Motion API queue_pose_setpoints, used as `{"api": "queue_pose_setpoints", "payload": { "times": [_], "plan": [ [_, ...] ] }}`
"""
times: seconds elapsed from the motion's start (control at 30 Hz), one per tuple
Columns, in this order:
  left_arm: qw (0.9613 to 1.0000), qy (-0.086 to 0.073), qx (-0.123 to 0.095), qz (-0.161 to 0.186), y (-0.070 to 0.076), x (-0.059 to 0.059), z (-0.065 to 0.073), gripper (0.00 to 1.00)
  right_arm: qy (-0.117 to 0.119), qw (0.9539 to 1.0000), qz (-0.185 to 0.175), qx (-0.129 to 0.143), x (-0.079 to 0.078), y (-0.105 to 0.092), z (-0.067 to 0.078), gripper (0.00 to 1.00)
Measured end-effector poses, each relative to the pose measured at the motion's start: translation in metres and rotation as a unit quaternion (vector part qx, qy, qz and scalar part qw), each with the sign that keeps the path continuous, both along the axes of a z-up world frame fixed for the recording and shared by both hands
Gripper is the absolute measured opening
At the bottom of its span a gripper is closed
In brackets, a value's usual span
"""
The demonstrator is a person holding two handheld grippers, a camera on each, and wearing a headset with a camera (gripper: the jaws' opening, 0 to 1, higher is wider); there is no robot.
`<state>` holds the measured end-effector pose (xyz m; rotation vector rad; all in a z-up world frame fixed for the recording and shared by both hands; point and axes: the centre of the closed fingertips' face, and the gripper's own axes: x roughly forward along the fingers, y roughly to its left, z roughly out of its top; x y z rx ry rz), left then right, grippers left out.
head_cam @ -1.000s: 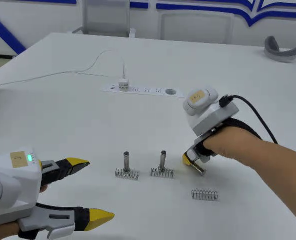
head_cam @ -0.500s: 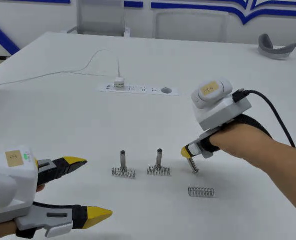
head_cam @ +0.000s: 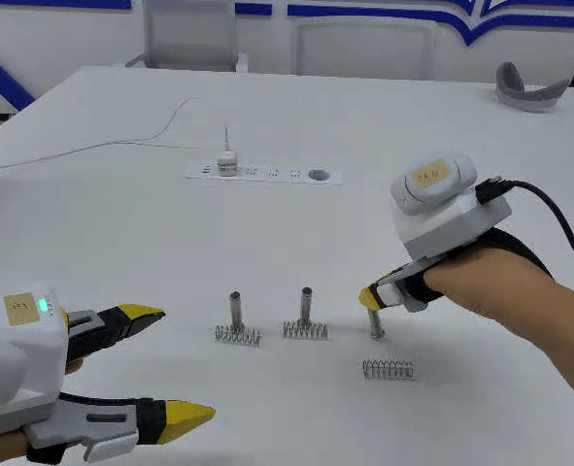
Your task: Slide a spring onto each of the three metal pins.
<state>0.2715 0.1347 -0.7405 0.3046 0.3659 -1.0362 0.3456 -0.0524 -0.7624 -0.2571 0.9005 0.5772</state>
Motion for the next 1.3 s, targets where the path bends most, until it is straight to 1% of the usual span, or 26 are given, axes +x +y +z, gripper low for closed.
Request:
{"api": "queue_pose_setpoints", "payload": {
  "times": [0.33, 0.53, 0.87, 1.13, 1.3],
  "plan": [
    [1.0, -0.001, 0.003, -0.002, -0.003, -0.002, 0.002, 0.73, -0.008, 0.9998, 0.003, 0.015, -0.007, -0.006, 0.002, 0.09],
    [1.0, -0.002, 0.005, -0.001, -0.002, -0.003, 0.004, 0.73, -0.017, 0.9995, 0.013, 0.024, -0.009, -0.009, 0.001, 0.09],
    [1.0, -0.002, 0.005, -0.002, -0.004, -0.004, 0.004, 0.73, -0.036, 0.9985, 0.036, 0.019, -0.013, -0.008, 0.002, 0.09],
    [1.0, -0.002, 0.004, 0.0, -0.005, -0.006, 0.004, 0.73, -0.044, 0.9978, 0.049, 0.011, -0.013, -0.008, 0.002, 0.09],
    [1.0, -0.002, 0.003, 0.002, -0.003, -0.006, 0.004, 0.73, -0.046, 0.9976, 0.05, 0.011, -0.013, -0.008, 0.002, 0.09]
  ]
}}
